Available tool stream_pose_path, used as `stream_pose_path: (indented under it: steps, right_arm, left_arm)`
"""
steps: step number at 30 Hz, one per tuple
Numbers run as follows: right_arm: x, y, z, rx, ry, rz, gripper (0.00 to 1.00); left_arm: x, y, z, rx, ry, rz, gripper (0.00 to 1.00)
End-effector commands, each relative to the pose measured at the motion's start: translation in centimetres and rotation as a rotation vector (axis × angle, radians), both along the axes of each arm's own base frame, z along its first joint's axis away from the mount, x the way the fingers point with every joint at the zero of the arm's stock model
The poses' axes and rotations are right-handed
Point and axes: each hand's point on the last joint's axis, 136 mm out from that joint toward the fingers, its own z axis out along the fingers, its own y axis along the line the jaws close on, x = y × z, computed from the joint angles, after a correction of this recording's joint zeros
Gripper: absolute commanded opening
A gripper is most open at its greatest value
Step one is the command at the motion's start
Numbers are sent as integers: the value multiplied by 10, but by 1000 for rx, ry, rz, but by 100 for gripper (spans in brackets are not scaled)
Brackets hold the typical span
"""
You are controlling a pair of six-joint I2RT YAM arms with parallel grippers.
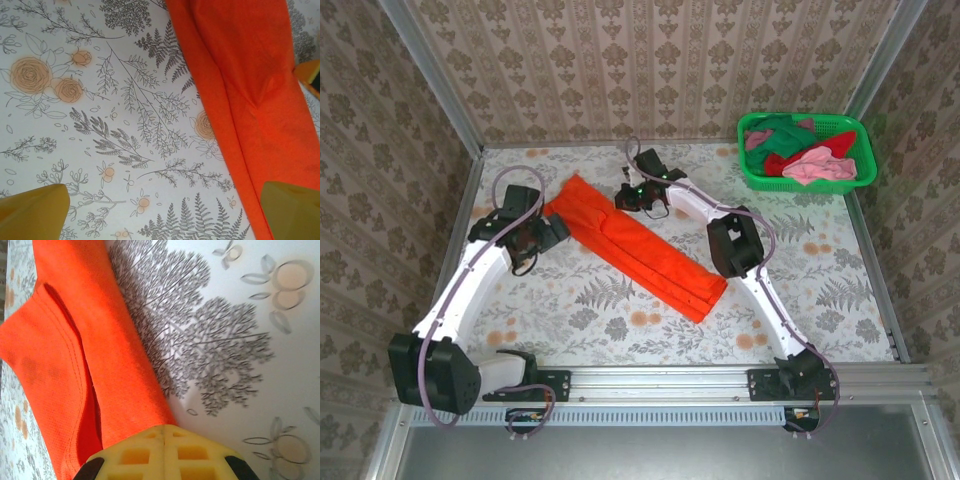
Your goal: Fold and stack the t-shirts
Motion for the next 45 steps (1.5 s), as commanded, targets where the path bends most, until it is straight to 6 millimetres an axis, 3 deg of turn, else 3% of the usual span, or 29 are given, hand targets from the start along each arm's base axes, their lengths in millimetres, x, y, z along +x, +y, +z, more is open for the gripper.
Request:
stream_pose_path:
  steps: [1,7,9,10,12,13,22,32,33,35,37,42,45]
  right_arm:
    - [24,-16,29,48,-41,-50,0]
    - [35,-43,39,38,-53,-85,0]
    - [33,-43,46,57,-62,-56,0]
    - [30,-40,48,64,-62,-38,8]
    - [24,-35,48,70,-61,-4,33]
    - [19,-30,47,69,-60,16,40]
    - [-20,-5,17,-47,-66,154,47]
    - [-54,-3,-17,-319,-135,303,41]
    - [-55,-3,-20,-332,-137,309,37]
    - [-58,-1,-21,-352,-141,319,20]
    - [-58,0,-20,-365,-151,314,1]
    - [-43,-2,0,-353,-182,245,0]
    - [-21,-15,18,-357,-213,144,0]
  left_arm:
    - [16,-9,9,-3,-41,-56,100]
    - [32,-19,9,-14,-45,-93,100]
    - [35,-23,8,-21,-45,-105,100]
    - [37,-25,7,-24,-45,-109,100]
    - [39,-28,7,-29,-47,-115,100]
    - [40,-29,7,-30,-51,-118,100]
    - [26,-23,5,-25,-45,-94,100]
    - [10,-14,-1,-29,-34,-56,100]
    - [10,-13,0,-29,-35,-54,100]
    - [9,-11,-1,-31,-35,-49,100]
    - [8,-10,-1,-33,-36,-47,100]
    - [8,-9,-1,-37,-38,-51,100]
    - [10,-10,0,-42,-44,-58,100]
